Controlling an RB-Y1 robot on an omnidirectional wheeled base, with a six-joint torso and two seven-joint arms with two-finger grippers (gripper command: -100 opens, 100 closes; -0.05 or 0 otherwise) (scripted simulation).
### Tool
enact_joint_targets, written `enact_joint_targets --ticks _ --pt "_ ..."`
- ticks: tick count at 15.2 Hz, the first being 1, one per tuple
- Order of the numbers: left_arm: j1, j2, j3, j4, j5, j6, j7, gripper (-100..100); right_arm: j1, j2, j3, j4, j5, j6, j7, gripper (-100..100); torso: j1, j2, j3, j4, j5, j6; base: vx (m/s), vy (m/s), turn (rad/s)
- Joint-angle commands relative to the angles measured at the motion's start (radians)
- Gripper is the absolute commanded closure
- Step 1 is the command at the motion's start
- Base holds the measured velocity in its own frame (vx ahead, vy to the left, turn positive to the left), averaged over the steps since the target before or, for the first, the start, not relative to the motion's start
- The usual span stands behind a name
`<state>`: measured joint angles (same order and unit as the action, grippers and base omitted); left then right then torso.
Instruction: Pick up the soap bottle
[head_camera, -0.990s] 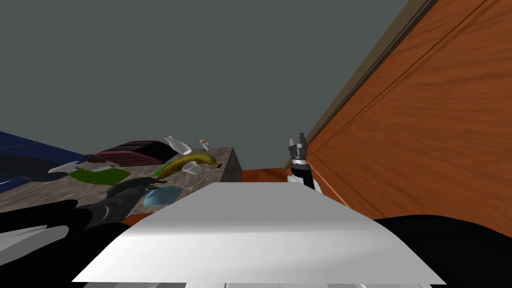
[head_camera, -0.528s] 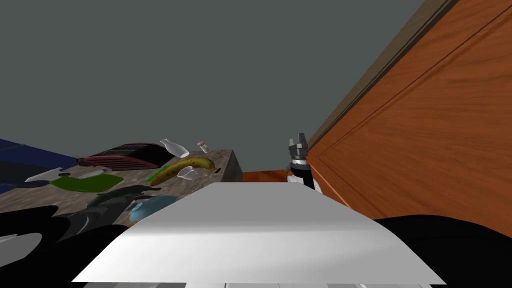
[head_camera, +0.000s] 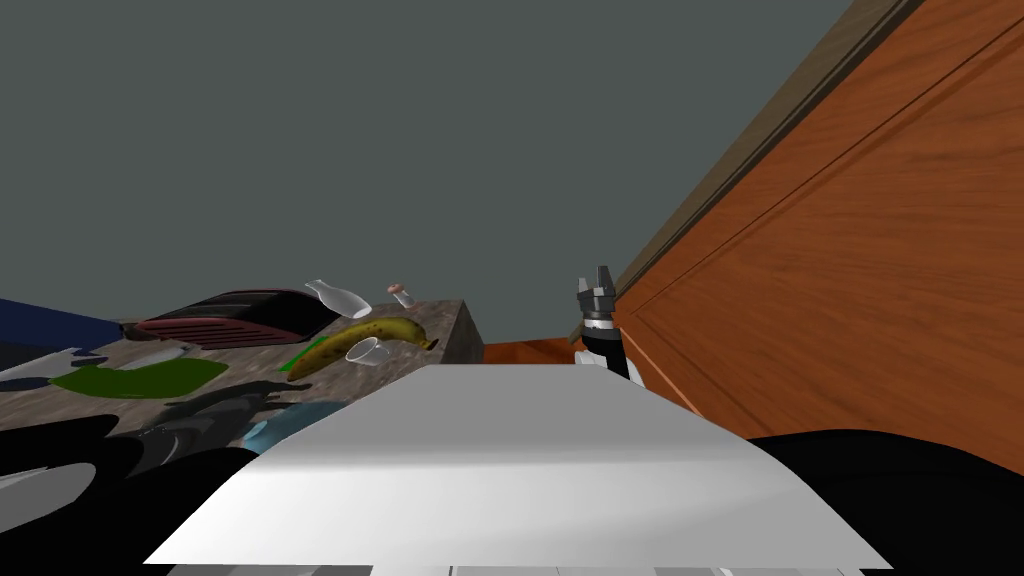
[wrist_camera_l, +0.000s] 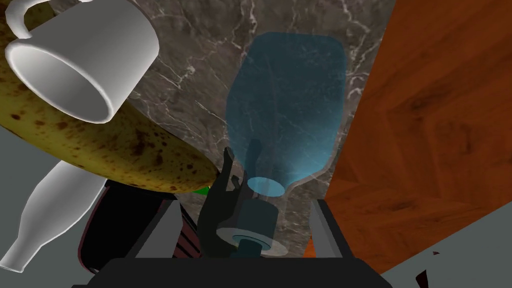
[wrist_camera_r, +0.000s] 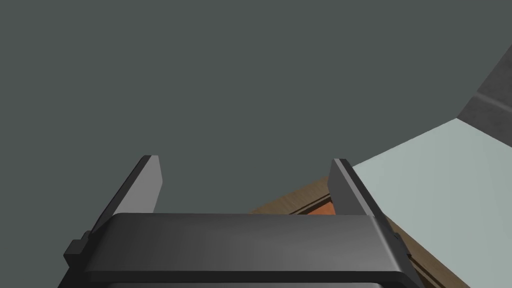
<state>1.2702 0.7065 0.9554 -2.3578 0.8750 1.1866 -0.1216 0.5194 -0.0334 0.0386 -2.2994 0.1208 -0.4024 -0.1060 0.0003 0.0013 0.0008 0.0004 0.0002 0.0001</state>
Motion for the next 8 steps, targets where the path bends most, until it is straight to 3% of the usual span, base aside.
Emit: enact_joint_targets --ticks 1,4,7,8 --pt "0.000 0.000 0.000 0.000 0.000 0.000 0.000 100 0.000 0.000 0.000 0.000 0.000 0.000 0.000 0 0.000 0.000 0.000 0.000 0.000 0.000 -0.004 0.000 0.012" --pt "0.001 0.000 0.000 0.001 0.000 0.001 0.000 100 0.000 0.000 0.000 0.000 0.000 0.000 0.000 0 0.000 -0.001 0.000 0.000 0.000 0.001 0.000 0.000 0.000" --pt "0.033 0.002 0.044 -0.060 0.035 0.031 0.015 100 0.000 0.000 0.000 0.000 0.000 0.000 0.000 0 -0.001 -0.002 -0.001 0.000 -0.001 0.000 0.021 0.005 0.086" --pt "0.024 0.001 0.034 -0.043 0.027 0.021 0.010 100 0.000 0.000 0.000 0.000 0.000 0.000 0.000 0 -0.001 -0.002 -0.001 0.000 -0.001 0.000 0.017 0.002 0.034"
